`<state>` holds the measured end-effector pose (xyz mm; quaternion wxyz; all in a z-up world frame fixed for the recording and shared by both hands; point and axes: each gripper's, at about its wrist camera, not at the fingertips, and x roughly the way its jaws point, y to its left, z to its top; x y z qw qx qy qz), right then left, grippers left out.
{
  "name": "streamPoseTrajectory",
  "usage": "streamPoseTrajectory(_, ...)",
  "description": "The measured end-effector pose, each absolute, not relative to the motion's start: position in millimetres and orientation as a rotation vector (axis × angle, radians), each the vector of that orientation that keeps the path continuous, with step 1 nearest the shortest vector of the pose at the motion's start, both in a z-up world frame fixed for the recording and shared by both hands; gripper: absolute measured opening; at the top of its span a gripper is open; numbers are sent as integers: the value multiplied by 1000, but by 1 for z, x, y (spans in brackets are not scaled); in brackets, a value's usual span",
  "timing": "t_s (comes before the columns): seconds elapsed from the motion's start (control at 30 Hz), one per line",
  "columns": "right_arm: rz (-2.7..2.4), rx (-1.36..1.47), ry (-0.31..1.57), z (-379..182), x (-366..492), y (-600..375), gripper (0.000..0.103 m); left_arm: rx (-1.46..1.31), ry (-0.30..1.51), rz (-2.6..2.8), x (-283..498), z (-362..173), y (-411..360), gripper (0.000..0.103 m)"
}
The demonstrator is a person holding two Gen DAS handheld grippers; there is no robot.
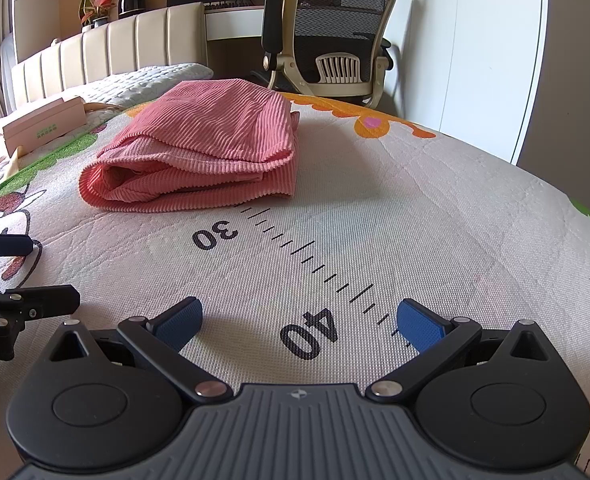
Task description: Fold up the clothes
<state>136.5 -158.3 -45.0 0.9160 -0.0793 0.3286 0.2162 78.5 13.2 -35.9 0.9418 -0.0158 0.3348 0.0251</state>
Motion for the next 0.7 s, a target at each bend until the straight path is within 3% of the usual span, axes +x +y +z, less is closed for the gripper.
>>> streamPoseTrajectory(0.7, 446, -167, 677, -46, 138, -157, 103, -47, 681, 50, 79, -36, 15, 103)
